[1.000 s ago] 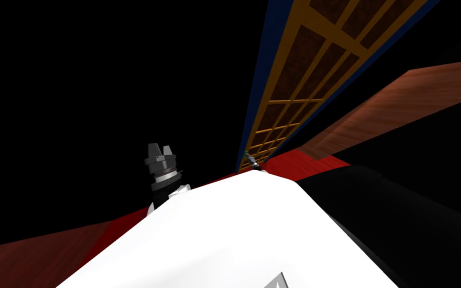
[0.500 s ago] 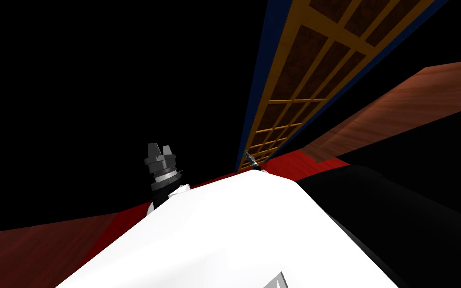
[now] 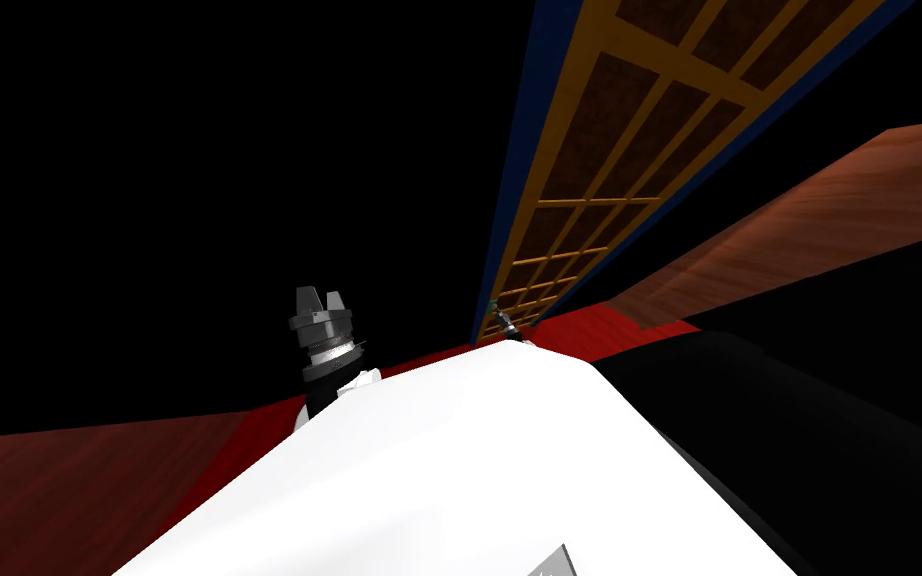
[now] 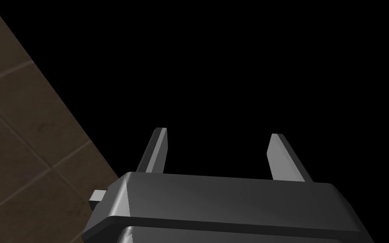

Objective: Pull the door open

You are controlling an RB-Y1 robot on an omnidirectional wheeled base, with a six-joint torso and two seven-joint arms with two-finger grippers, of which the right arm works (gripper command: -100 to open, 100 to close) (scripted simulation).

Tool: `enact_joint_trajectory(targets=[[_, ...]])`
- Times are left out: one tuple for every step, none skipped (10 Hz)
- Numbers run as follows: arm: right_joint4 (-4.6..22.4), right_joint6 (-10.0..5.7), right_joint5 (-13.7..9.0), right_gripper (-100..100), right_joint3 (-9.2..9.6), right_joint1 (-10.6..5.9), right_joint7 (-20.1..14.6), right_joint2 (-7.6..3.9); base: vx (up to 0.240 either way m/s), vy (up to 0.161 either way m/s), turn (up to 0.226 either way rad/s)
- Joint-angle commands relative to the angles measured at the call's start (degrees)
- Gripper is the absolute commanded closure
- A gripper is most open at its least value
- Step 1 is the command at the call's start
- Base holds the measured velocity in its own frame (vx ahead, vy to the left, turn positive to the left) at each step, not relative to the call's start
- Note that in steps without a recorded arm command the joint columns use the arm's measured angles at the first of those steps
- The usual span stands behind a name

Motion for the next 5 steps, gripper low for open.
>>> enact_joint_trajectory(targets=[[0.1, 0.38, -0.1, -100, 0.06, -0.38, 2.4, 0.18, -0.091, -0.001, 0.016], [0.2, 0.53, -0.2, -100, 0.09, -0.53, 3.4, 0.25, -0.107, -0.01, -0.003], [0.2, 0.72, -0.3, -100, 0.12, -0.71, 4.7, 0.34, -0.085, -0.009, 0.0], [0.3, 0.92, -0.3, -100, 0.16, -0.91, 6.0, 0.43, -0.077, 0.002, 0.005], [0.3, 1.16, -0.4, -100, 0.2, -1.13, 7.6, 0.53, -0.07, -0.001, 0.003]])
